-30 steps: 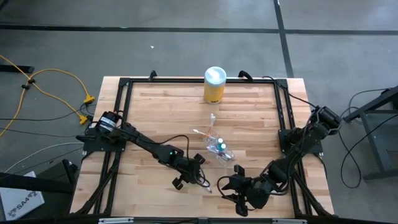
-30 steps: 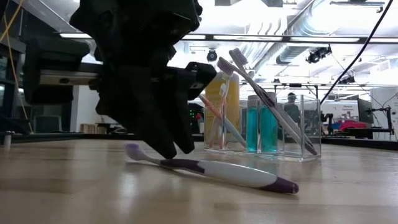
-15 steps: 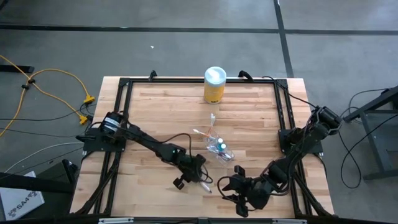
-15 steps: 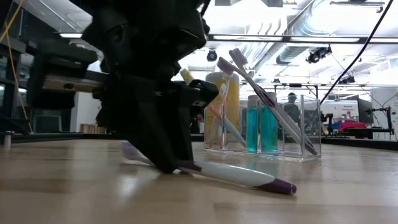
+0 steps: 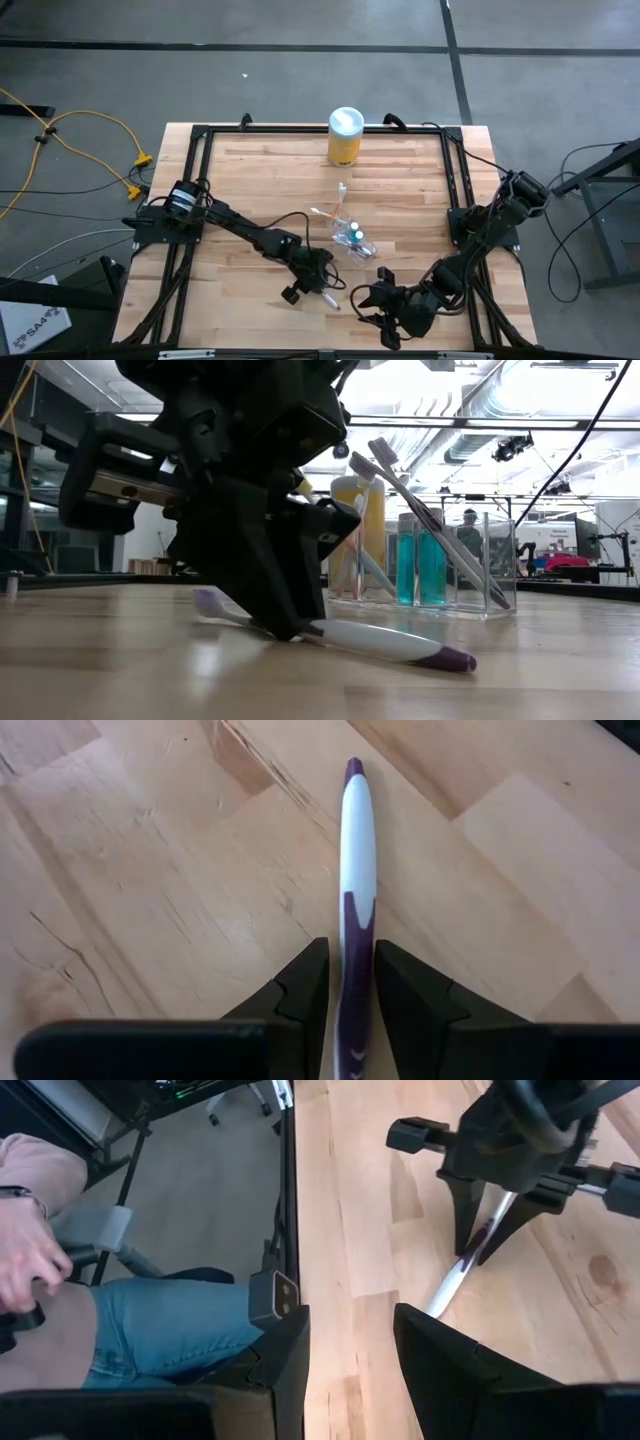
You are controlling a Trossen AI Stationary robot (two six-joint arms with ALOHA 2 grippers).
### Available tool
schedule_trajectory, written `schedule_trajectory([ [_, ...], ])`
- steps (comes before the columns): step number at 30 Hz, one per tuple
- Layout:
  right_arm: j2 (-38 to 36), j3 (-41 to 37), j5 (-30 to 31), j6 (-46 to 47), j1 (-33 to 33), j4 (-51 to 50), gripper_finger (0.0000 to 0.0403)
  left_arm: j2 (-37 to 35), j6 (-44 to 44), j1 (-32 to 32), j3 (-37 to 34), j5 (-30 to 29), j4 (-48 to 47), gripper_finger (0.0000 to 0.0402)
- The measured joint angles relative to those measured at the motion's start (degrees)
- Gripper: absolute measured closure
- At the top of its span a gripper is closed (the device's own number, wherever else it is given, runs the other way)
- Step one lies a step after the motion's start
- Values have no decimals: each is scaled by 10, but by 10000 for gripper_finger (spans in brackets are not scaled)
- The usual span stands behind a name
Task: Pick & Place toothbrushing station
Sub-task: Put the purple toothbrush into the bottom compartment of the transparent organizer
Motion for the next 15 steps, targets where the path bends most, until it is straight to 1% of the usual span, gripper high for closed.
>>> schedule_trajectory([
  [6,0,0,2,-1,3,0,264,0,-36,0,1,20,-24,326],
  [15,0,0,4,-3,3,0,264,0,-111,-4,1,36,-63,378],
])
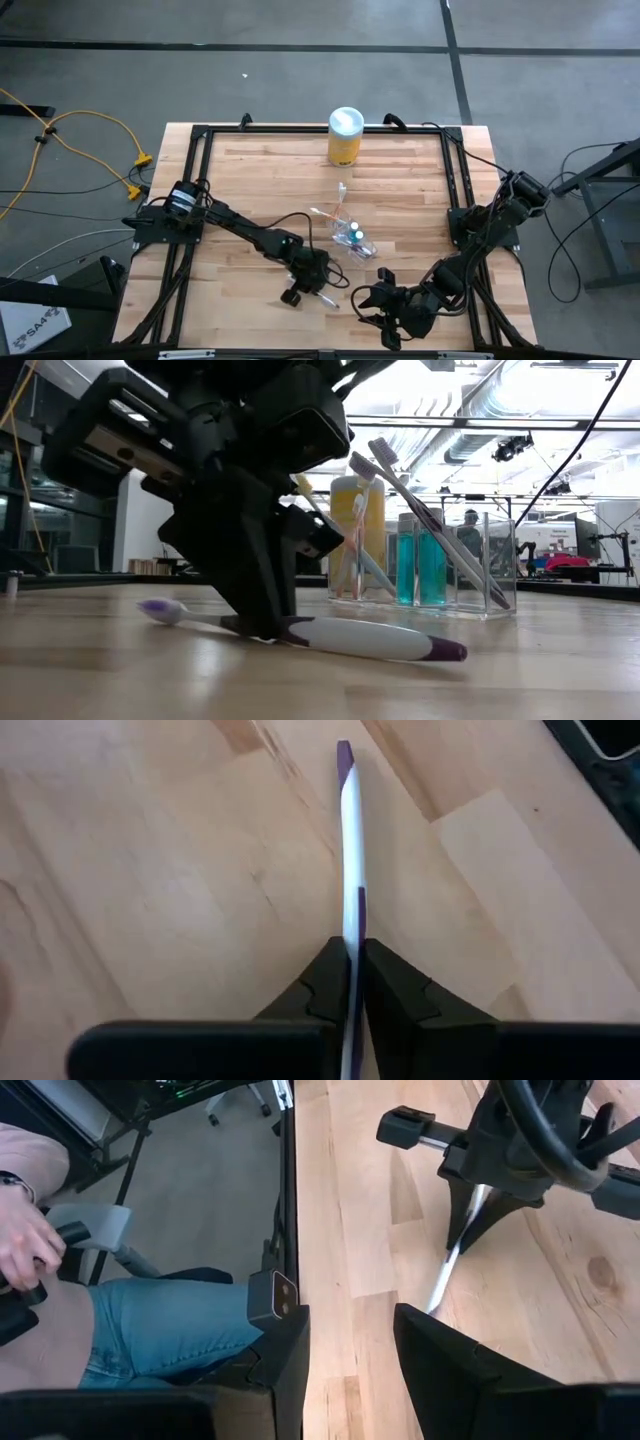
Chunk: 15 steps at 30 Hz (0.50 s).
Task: Pick & Place toothbrushing station
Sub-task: Put the purple toothbrush into the bottom compartment of the transparent organizer
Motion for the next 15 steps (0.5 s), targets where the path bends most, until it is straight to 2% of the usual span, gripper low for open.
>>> schedule_trajectory([
  [3,0,0,0,0,0,0,264,0,-3,0,-1,18,-3,393],
  [15,0,0,2,-8,0,0,264,-6,18,-3,8,21,-12,397],
])
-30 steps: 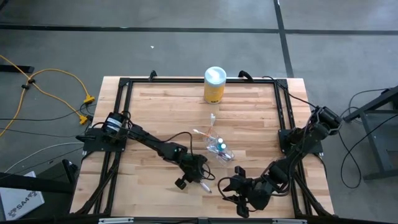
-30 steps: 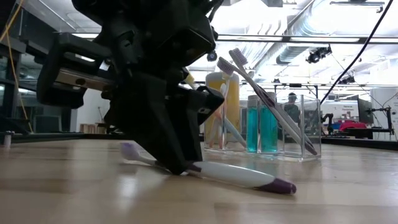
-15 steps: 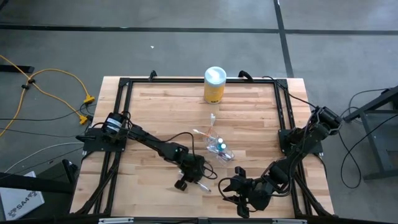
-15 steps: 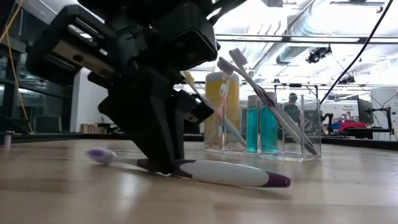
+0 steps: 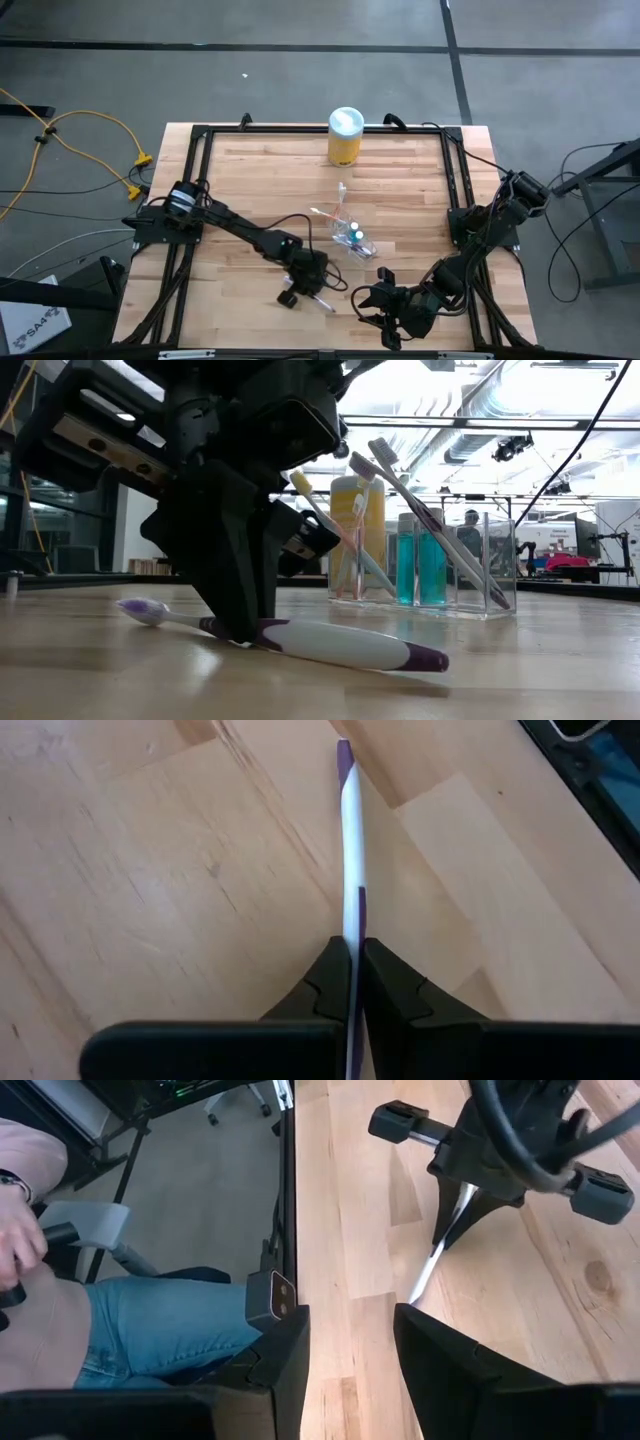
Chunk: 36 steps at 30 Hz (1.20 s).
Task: Pick & Place toothbrushing station
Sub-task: Put the purple toothbrush into the bottom compartment of the transparent organizer
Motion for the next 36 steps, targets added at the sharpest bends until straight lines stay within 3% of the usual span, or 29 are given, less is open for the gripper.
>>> schedule_trajectory([
  [14,0,0,16,0,-1,0,264,-90,99,-31,4,-113,-85,398],
  [21,0,0,27,18,-6,-1,264,-96,197,-87,45,-264,-145,398],
  [31,10,-1,28,32,-31,3,264,-97,388,-180,75,-510,-105,399],
  [36,28,-1,10,24,-46,28,264,-97,483,-210,80,-547,-52,399],
])
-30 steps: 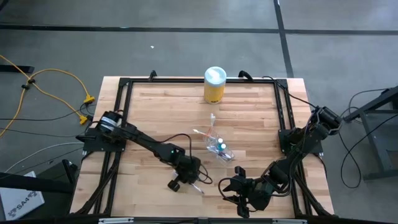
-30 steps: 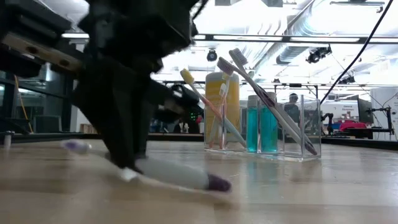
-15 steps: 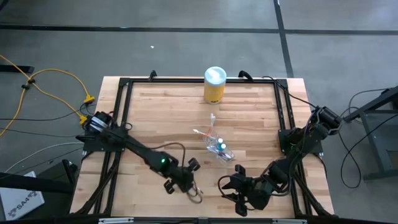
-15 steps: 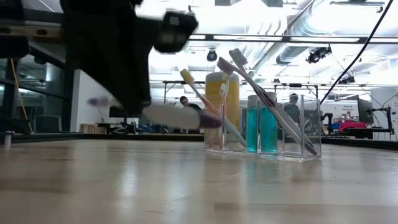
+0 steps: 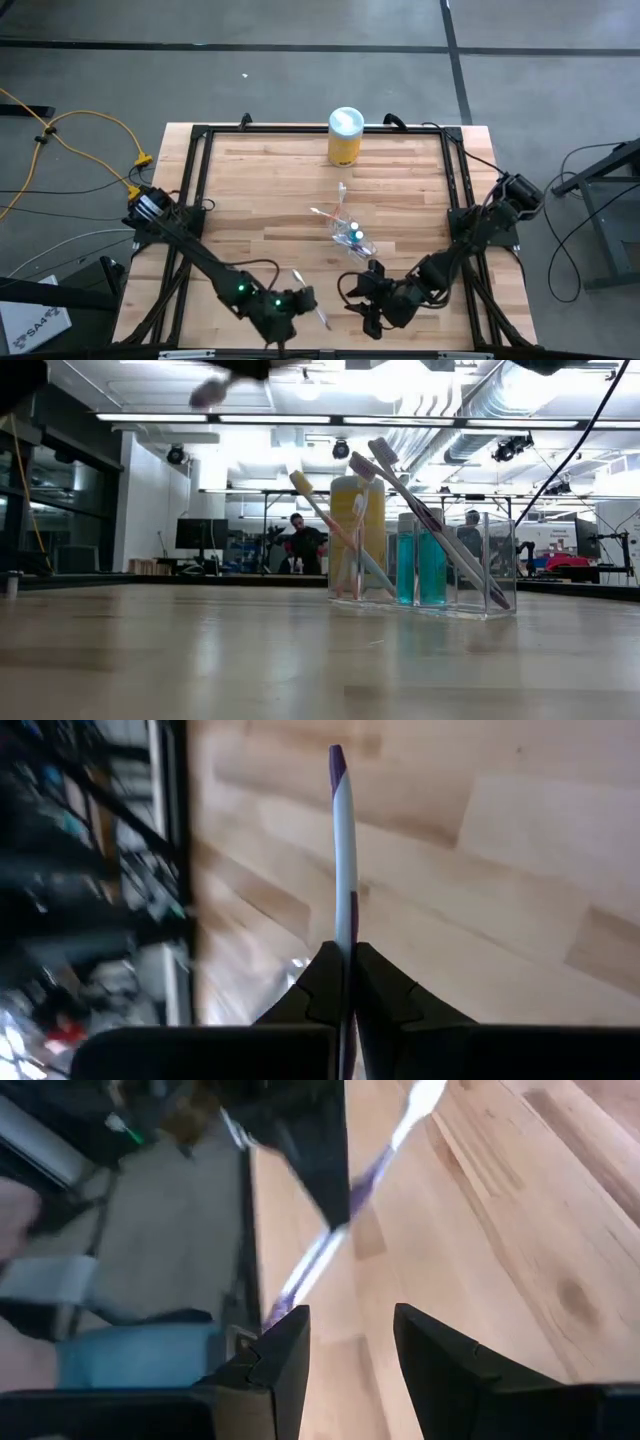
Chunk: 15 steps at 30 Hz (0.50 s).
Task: Pick & Place toothbrushing station
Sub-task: Put the purple toothbrush into the bottom compartment of the transparent organizer
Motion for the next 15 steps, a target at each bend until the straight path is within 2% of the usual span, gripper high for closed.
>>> schedule_trajectory([
  [5,24,0,-36,-38,-16,58,264,0,91,-23,0,-4,46,399],
  [7,28,1,-44,-56,-24,98,264,0,105,-27,0,-4,55,399],
  [15,29,1,-62,-82,-43,140,264,0,173,-46,0,-6,96,399],
])
